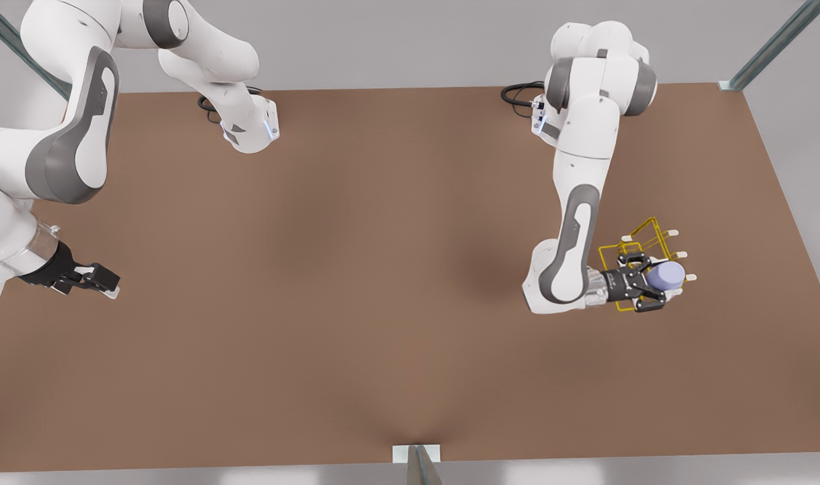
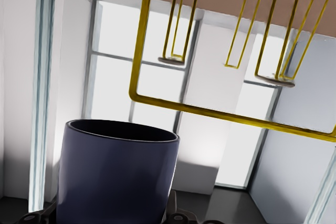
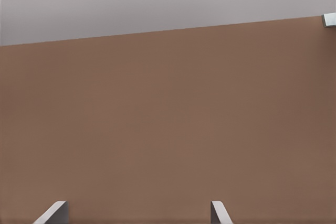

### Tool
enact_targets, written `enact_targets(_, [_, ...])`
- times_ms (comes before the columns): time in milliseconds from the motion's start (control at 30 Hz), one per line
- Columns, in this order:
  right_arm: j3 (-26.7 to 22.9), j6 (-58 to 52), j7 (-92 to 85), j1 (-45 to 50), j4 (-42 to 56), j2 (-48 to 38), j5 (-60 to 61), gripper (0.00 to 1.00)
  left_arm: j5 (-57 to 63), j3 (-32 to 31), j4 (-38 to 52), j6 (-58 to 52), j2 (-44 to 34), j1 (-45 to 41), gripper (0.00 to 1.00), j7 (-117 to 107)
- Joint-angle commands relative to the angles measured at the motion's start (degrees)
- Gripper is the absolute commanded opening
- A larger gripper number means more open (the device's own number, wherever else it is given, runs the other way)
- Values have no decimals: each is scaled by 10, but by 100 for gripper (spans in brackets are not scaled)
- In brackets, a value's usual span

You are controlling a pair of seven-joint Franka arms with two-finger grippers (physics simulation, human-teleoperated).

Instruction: Place the cup on the cup holder

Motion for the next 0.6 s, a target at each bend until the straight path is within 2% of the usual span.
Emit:
enact_targets(0, [0,0,0,0,0,-1,0,100,-3,0,-1,6,0,1,67,-110])
enact_targets(567, [0,0,0,0,1,3,1,100,-21,-2,-32,2,2,-5,69,-145])
